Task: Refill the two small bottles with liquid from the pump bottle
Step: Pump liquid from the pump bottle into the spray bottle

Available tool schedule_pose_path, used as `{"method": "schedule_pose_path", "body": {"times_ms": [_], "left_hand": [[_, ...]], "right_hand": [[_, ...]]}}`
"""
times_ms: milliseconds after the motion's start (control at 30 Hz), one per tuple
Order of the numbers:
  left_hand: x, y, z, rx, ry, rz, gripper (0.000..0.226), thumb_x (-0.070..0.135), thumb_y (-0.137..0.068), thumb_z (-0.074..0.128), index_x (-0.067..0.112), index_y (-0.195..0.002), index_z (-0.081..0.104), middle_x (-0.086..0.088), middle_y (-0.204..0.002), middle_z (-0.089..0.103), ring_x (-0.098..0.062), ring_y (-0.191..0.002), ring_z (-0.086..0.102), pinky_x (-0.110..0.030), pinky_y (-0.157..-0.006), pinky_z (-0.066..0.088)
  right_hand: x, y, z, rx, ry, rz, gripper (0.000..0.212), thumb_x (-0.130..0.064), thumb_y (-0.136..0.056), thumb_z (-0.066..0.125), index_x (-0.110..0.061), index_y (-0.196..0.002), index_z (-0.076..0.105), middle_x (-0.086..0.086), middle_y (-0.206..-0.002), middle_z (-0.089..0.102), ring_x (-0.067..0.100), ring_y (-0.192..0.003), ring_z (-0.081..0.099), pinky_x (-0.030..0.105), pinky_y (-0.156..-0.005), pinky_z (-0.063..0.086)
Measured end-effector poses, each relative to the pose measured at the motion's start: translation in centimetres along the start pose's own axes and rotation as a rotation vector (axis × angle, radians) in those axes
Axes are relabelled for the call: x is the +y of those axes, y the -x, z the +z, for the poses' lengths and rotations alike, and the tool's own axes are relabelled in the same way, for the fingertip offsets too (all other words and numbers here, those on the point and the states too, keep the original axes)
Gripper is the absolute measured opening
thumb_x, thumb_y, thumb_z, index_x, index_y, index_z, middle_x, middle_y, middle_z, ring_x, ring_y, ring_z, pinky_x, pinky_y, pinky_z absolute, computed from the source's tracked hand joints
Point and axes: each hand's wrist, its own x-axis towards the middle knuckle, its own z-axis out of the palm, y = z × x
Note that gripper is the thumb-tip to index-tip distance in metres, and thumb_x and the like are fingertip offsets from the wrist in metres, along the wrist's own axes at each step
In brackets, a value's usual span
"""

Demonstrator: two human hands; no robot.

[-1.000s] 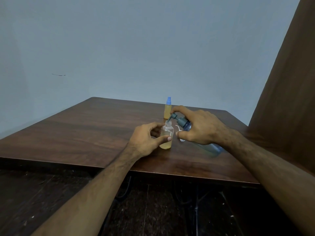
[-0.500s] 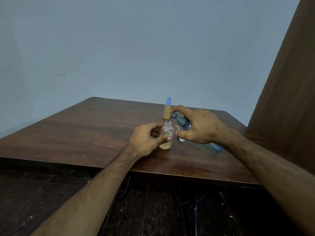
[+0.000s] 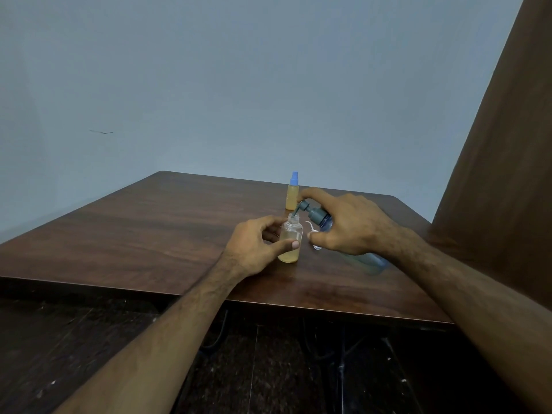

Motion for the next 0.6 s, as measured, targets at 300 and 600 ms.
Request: {"method": "schedule_pose_path", "body": {"times_ms": [300, 600], "left_hand": [[0.09, 0.16, -0.03, -0.008, 0.02, -0.001, 0.061, 0.049, -0.078, 0.082, 0.028, -0.132, 0.064, 0.01, -0.111, 0.072, 0.001, -0.096, 0.067, -0.016, -0.083, 0.055], [0.04, 0.22, -0.03, -0.008, 0.021, 0.01, 0.06, 0.049, -0.078, 0.082, 0.027, -0.131, 0.066, 0.012, -0.109, 0.072, 0.002, -0.094, 0.067, -0.005, -0.074, 0.05]], "right_hand": [[-0.36, -0.14, 0.34, 0.029, -0.011, 0.013, 0.065, -0.048, -0.09, 0.068, -0.046, -0.146, 0.036, -0.009, -0.077, 0.059, 0.015, -0.068, 0.058, 0.033, -0.065, 0.047], [-0.14, -0.09, 0.88, 0.028, -0.035, 0.003, 0.055, -0.048, -0.09, 0.068, -0.046, -0.134, 0.036, -0.008, -0.08, 0.062, 0.014, -0.067, 0.058, 0.029, -0.057, 0.039]]}}
